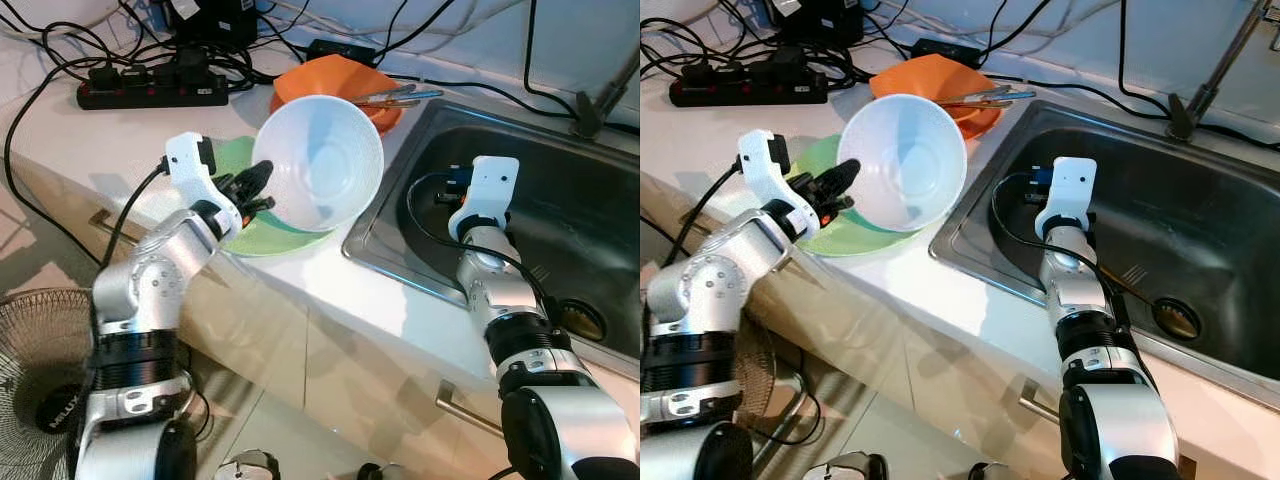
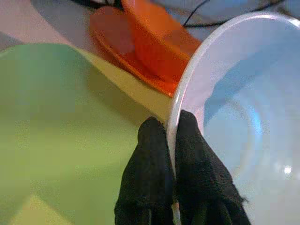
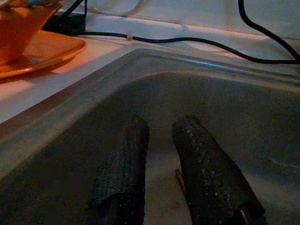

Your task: Kitchen organization

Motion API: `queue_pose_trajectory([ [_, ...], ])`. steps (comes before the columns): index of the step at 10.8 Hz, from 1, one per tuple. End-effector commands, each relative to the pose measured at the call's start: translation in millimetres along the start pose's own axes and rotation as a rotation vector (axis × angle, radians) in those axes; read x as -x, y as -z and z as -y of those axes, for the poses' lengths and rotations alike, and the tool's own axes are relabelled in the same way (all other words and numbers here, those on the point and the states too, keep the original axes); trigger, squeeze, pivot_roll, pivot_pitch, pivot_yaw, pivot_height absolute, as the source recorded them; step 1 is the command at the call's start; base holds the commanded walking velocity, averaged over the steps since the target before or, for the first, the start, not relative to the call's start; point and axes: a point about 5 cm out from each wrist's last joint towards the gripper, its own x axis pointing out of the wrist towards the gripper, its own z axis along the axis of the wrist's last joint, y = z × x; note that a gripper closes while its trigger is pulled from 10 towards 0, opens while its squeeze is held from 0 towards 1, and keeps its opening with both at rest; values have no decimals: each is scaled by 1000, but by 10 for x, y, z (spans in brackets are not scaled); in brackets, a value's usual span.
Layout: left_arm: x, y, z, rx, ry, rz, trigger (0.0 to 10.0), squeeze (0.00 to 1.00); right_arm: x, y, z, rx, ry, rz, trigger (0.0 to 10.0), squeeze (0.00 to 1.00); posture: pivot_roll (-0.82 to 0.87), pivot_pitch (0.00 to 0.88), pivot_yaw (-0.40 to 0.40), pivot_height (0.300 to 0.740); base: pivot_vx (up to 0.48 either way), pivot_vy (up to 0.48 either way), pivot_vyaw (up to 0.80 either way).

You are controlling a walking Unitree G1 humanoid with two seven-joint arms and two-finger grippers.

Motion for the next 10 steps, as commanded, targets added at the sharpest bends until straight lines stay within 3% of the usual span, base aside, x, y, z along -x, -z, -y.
queue_pose_trajectory([
  [1,-1,-119,53,3,13,67,0,0,22,59,57,7,18,-26,10000,0,133,86,-7,740,0,0,0],
  [4,5,-220,50,33,8,145,0,0,17,41,90,11,29,-19,10000,0,133,89,-14,740,0,0,0],
  [6,26,-406,208,102,115,332,0,0,-3,-11,93,6,34,-3,10000,0,131,88,-20,740,0,0,0],
  [7,33,-441,240,86,114,354,10000,0,-14,-58,89,-10,31,12,10000,0,128,86,-19,740,0,0,0],
  [8,22,-439,248,54,102,356,10000,0,-26,-126,81,-42,19,35,10000,0,126,86,-18,740,0,0,0],
  [9,1,-418,296,12,102,355,10000,0,-46,-273,45,-139,-13,78,10000,1000,115,83,-15,740,0,0,0],
  [10,-6,-418,324,0,98,372,10000,0,-59,-412,22,-179,-45,123,10000,1000,113,80,-14,740,0,0,0],
])
